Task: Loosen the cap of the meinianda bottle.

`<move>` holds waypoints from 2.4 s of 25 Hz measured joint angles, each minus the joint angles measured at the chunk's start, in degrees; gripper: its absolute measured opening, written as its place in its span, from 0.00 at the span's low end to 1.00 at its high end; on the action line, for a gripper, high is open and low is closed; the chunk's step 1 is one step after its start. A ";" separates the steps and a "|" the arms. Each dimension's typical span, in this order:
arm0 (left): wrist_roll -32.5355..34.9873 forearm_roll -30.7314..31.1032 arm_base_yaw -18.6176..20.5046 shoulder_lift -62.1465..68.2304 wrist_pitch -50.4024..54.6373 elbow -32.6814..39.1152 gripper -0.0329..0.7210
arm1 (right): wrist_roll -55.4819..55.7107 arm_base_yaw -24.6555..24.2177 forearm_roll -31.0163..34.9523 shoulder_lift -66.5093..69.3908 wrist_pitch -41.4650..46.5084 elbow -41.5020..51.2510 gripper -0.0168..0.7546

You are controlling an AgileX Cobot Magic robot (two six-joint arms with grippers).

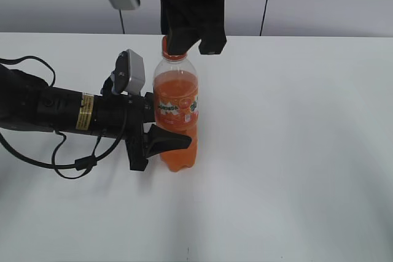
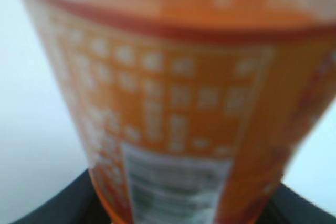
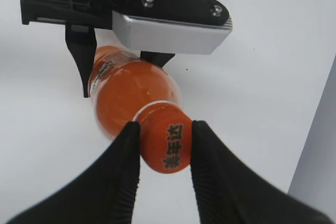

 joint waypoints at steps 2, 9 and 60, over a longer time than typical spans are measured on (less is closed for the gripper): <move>0.00 0.00 0.00 0.00 0.00 0.00 0.55 | -0.63 0.00 0.00 0.00 0.00 0.00 0.33; 0.00 0.00 0.00 0.00 0.04 0.00 0.55 | -0.85 0.00 0.00 -0.12 0.05 0.00 0.33; 0.05 0.11 0.00 0.00 -0.02 0.00 0.55 | 70.76 0.00 -0.12 0.46 0.14 0.06 0.37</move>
